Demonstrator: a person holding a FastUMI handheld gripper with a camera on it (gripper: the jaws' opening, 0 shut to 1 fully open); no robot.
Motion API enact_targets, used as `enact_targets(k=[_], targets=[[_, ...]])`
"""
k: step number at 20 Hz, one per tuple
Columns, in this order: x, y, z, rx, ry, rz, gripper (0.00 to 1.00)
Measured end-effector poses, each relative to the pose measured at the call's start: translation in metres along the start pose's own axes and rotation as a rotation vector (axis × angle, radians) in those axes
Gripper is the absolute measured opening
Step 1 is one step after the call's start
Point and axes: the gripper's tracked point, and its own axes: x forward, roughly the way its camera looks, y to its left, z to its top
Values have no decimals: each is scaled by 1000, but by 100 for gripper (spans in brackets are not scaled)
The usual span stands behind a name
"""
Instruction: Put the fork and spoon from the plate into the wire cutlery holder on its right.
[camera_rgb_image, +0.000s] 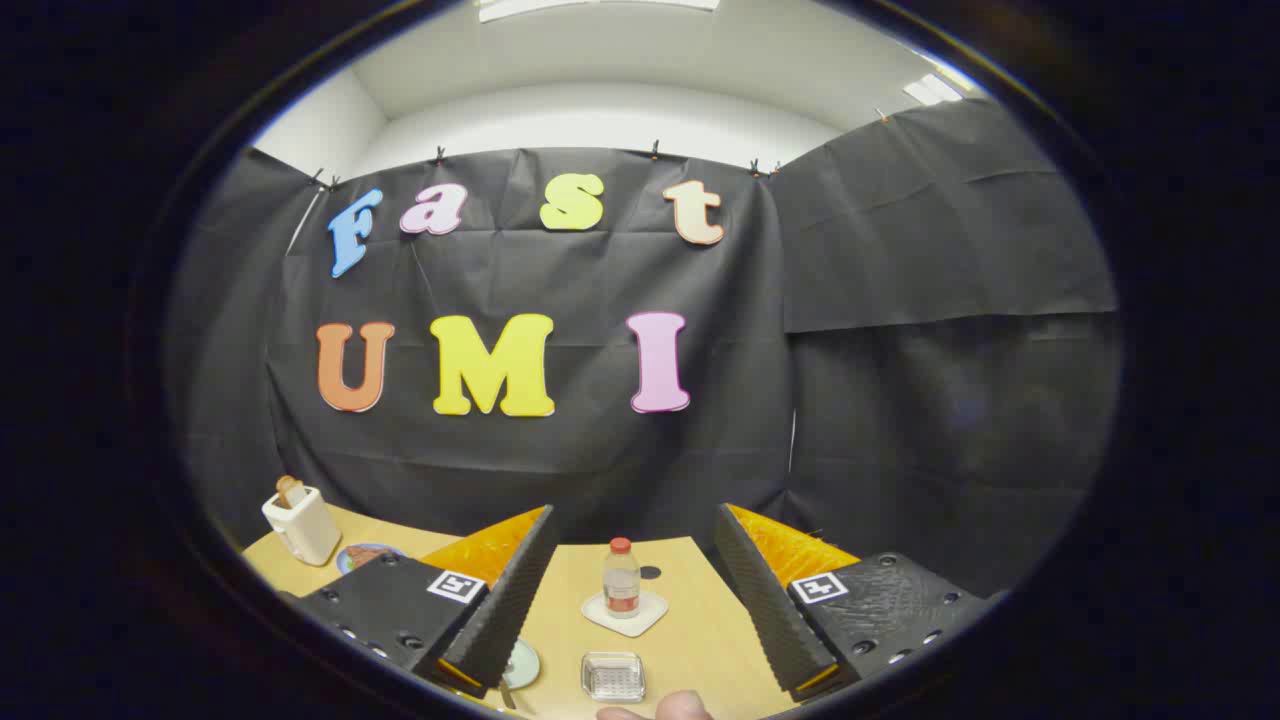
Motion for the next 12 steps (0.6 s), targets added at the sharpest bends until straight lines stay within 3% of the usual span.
enact_targets(k=[12], targets=[[-9,29,10,-14,-9,62,95]])
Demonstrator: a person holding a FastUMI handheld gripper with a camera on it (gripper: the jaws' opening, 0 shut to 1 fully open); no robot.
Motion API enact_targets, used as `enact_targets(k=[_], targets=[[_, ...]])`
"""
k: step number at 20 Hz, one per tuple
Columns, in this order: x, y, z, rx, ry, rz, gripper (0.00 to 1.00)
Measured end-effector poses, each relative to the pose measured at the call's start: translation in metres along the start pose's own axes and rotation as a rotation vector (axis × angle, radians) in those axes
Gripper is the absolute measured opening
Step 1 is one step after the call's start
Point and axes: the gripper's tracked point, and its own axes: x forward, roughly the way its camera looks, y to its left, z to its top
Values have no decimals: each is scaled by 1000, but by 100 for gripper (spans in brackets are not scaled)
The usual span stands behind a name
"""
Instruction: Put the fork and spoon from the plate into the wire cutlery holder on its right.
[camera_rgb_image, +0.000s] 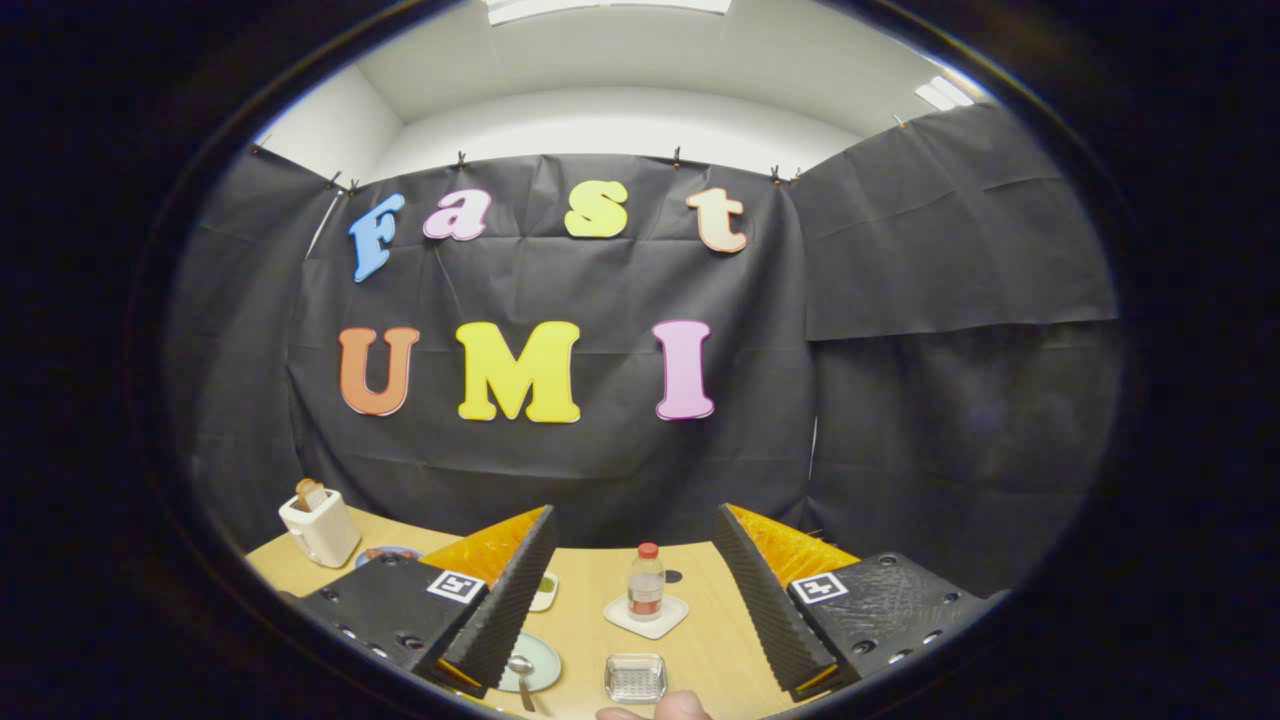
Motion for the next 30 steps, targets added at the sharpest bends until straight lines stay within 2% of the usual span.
enact_targets(k=[9,17,21,30], targets=[[3,9,-6,1,53,40,95],[8,35,-39,-51,160,114,95],[11,60,-82,-92,304,182,95],[-5,110,-203,-160,720,340,96]])
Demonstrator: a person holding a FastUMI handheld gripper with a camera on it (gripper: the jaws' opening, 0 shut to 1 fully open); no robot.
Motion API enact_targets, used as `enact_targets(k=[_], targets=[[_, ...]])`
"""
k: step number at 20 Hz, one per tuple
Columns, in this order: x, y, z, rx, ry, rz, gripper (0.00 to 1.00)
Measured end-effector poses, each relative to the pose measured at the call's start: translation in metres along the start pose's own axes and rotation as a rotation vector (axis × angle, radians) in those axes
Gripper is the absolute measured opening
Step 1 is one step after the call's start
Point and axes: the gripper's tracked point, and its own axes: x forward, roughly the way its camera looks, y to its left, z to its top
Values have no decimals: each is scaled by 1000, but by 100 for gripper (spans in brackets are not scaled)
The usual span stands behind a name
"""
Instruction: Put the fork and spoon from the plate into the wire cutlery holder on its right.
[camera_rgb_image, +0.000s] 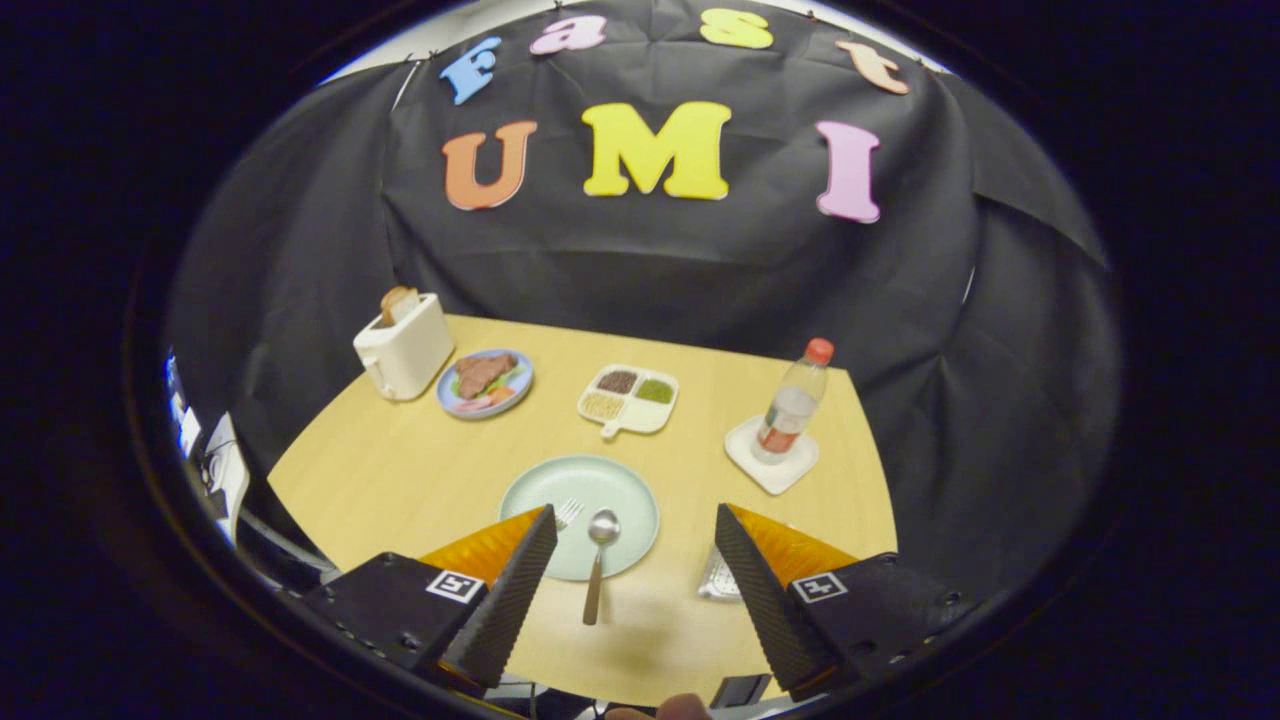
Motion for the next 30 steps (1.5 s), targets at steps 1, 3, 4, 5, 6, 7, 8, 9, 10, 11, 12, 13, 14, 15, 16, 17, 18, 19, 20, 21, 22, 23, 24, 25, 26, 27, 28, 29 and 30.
enact_targets(k=[1,3,4,5,6,7,8,9,10,11,12,13,14,15,16,17,18,19,20,21,22,23,24,25,26,27,28,29,30], targets=[[8,6,-11,-2,57,17,96],[24,15,-40,-17,168,31,95],[35,19,-50,-21,217,33,96],[42,21,-59,-24,257,39,96],[49,24,-68,-26,298,41,96],[54,26,-77,-22,336,45,95],[59,25,-84,-20,378,43,95],[64,26,-91,-12,412,44,95],[68,25,-97,-12,445,36,95],[74,25,-101,-11,470,33,96],[81,24,-108,-14,493,27,96],[87,23,-113,-13,521,20,96],[93,23,-120,-2,543,20,93],[98,23,-127,9,568,18,90],[102,26,-132,21,586,27,88],[104,25,-136,24,604,26,85],[107,25,-137,20,613,29,70],[110,25,-138,11,621,29,66],[112,24,-137,1,629,30,65],[115,23,-144,2,634,25,65],[118,23,-145,9,650,23,58],[117,24,-146,17,663,27,50],[118,24,-148,16,672,30,42],[119,21,-152,24,667,15,34],[116,21,-145,27,675,18,11],[122,19,-153,28,677,20,11],[115,21,-147,40,676,20,4],[113,22,-146,45,670,28,3],[110,23,-142,59,661,36,1]])
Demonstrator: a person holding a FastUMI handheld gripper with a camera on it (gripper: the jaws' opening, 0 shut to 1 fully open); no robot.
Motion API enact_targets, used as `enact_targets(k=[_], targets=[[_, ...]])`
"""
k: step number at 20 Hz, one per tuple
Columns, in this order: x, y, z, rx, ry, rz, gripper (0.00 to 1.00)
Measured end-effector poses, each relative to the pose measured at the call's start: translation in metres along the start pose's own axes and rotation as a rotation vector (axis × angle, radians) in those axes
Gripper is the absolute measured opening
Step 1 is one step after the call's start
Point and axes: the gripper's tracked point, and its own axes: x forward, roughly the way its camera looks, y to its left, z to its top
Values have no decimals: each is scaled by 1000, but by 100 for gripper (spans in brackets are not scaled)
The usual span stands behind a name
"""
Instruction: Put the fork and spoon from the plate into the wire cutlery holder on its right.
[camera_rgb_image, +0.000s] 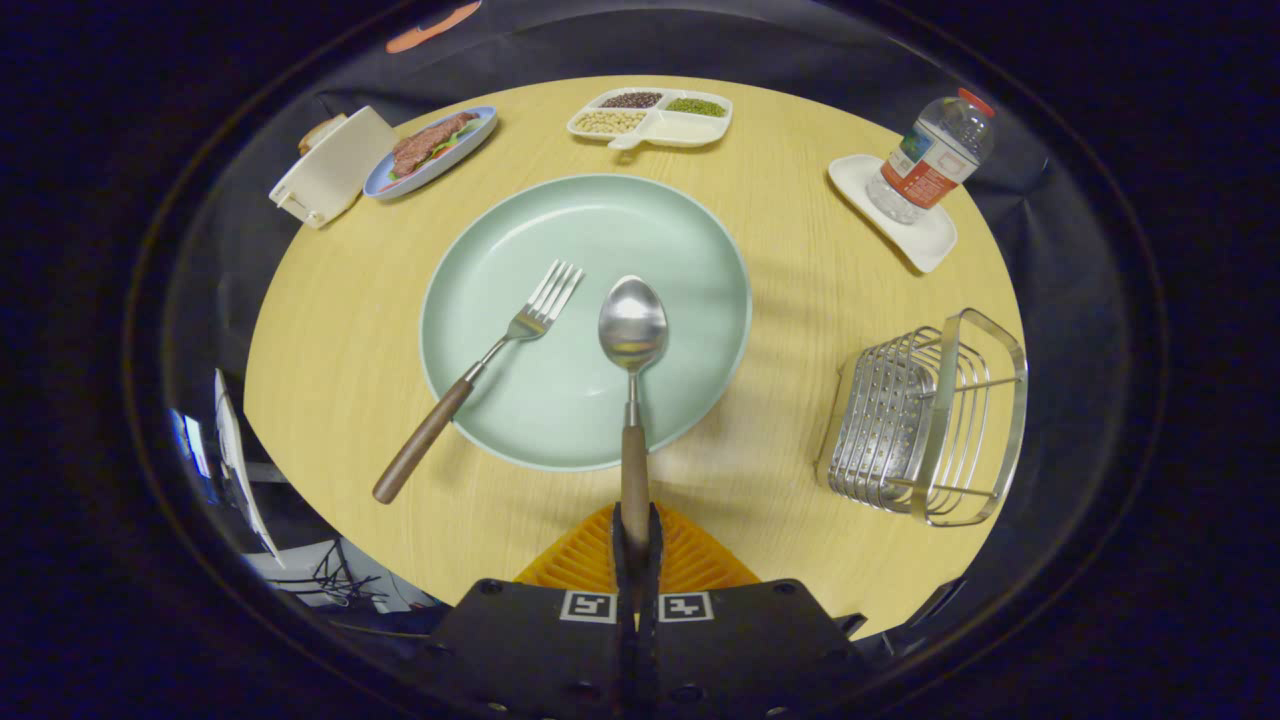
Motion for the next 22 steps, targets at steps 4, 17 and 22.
enact_targets(k=[4,17,22], targets=[[-20,0,0,48,-17,49,0],[-147,-85,0,236,-140,77,0],[-149,-119,-26,295,-95,24,0]])
